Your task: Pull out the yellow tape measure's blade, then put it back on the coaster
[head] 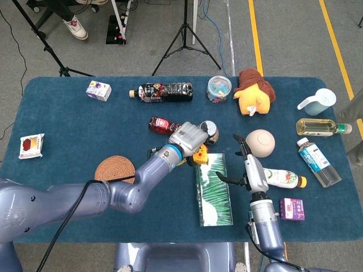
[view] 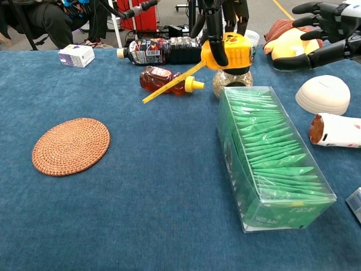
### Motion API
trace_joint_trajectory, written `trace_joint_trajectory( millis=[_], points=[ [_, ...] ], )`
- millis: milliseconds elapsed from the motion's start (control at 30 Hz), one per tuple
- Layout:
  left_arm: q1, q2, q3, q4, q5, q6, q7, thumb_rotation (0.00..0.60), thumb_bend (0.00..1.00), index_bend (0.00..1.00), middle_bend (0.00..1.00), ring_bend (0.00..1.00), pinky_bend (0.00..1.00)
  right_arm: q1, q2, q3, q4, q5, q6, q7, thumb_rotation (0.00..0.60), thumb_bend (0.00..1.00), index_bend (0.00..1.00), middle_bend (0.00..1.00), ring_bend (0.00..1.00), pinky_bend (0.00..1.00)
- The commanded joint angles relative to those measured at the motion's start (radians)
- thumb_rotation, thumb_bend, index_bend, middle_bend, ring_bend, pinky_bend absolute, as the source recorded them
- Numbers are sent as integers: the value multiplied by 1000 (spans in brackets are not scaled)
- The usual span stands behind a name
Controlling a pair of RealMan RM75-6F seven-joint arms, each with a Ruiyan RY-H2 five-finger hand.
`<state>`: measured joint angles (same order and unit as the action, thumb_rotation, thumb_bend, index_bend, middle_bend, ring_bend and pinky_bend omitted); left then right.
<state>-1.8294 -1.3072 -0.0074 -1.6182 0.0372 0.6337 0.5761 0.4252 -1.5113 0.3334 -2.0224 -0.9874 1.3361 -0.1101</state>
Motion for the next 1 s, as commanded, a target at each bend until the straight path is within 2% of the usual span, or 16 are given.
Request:
trace_joint_trajectory(
  millis=[33,1000],
  points=[
    [-13,-9,-9,12,-19,-8,-6,590,335,595,510,513,518,11,-14,0,3,2,-1,-13,571,201,0,52,73,209],
    [-62,-14,20,8,-61,-25,-16,590,333,595,513,528,533,46,-81,15,37,47,16,-67,577,204,0,53,73,209]
  ],
)
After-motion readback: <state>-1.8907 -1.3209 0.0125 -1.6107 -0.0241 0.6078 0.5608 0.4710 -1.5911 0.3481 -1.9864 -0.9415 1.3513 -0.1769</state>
